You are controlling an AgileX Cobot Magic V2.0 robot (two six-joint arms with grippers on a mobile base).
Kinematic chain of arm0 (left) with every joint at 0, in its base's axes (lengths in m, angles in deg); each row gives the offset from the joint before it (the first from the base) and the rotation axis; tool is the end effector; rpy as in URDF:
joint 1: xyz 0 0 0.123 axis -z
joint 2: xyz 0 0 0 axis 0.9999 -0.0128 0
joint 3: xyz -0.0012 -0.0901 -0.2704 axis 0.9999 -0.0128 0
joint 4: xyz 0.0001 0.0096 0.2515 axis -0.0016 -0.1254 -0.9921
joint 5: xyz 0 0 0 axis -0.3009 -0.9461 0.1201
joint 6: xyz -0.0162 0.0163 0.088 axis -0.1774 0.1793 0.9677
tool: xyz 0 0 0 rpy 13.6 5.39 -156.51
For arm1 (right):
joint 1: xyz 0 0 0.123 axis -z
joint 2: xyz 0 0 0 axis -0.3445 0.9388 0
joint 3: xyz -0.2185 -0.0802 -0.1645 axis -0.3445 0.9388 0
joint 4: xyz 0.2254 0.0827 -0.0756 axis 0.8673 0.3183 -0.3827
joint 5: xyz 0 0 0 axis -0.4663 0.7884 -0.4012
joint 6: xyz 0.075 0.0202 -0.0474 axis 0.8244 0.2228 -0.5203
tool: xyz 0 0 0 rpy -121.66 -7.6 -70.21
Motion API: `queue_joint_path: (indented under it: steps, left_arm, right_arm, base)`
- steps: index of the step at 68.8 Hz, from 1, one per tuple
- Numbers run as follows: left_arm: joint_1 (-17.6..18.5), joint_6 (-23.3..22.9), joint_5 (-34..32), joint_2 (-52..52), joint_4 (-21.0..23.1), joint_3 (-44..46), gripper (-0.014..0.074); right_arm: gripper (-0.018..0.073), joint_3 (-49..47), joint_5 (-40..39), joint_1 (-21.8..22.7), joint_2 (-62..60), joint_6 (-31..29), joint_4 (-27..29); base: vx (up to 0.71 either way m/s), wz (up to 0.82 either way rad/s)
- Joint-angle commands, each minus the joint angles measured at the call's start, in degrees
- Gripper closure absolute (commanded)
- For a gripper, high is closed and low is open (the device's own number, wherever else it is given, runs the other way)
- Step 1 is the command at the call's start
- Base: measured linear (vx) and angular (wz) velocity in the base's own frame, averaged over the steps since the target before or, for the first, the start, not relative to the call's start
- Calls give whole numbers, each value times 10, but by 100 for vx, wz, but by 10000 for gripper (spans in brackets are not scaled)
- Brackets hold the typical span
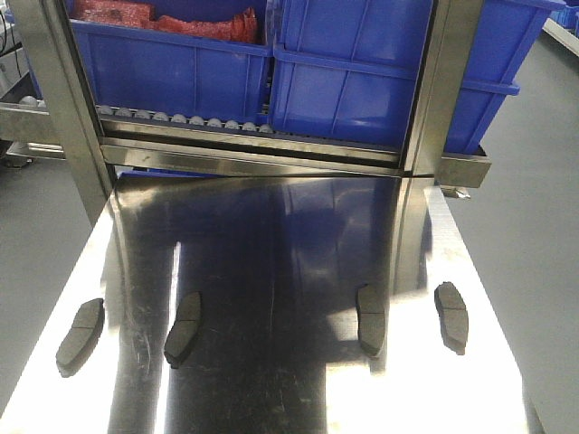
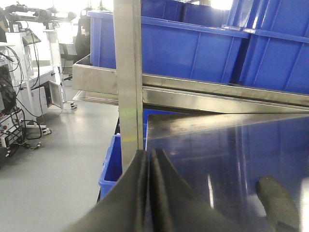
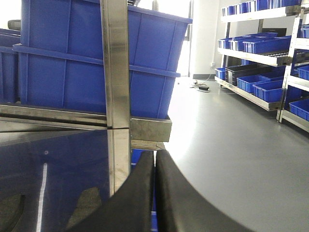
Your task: Move and align brake pads A on conveyor
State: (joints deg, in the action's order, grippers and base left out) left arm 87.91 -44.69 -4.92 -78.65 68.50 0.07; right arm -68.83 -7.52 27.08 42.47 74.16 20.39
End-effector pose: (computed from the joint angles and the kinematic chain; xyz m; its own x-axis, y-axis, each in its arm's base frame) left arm 0.0564 0.0022 0.1958 -0.0289 -0.0057 -0.9996 -0.0322 0.9995 -0.0048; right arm 0.0564 -0.0073 0.1999 0.0210 -0.0390 -0.9990 0.1254 0.9914 -0.0360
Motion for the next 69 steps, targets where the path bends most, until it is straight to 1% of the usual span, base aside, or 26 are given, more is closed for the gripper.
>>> queue_joint_path:
  steps: [1, 69]
  left_arm:
    - [4, -1, -44, 9, 4, -10, 603]
    - [4, -1, -44, 9, 4, -10, 603]
  right_arm:
    - [571, 6, -41, 4, -7, -4, -5]
    - [571, 6, -41, 4, -7, -4, -5]
  base:
    - [0, 0]
    - [0, 0]
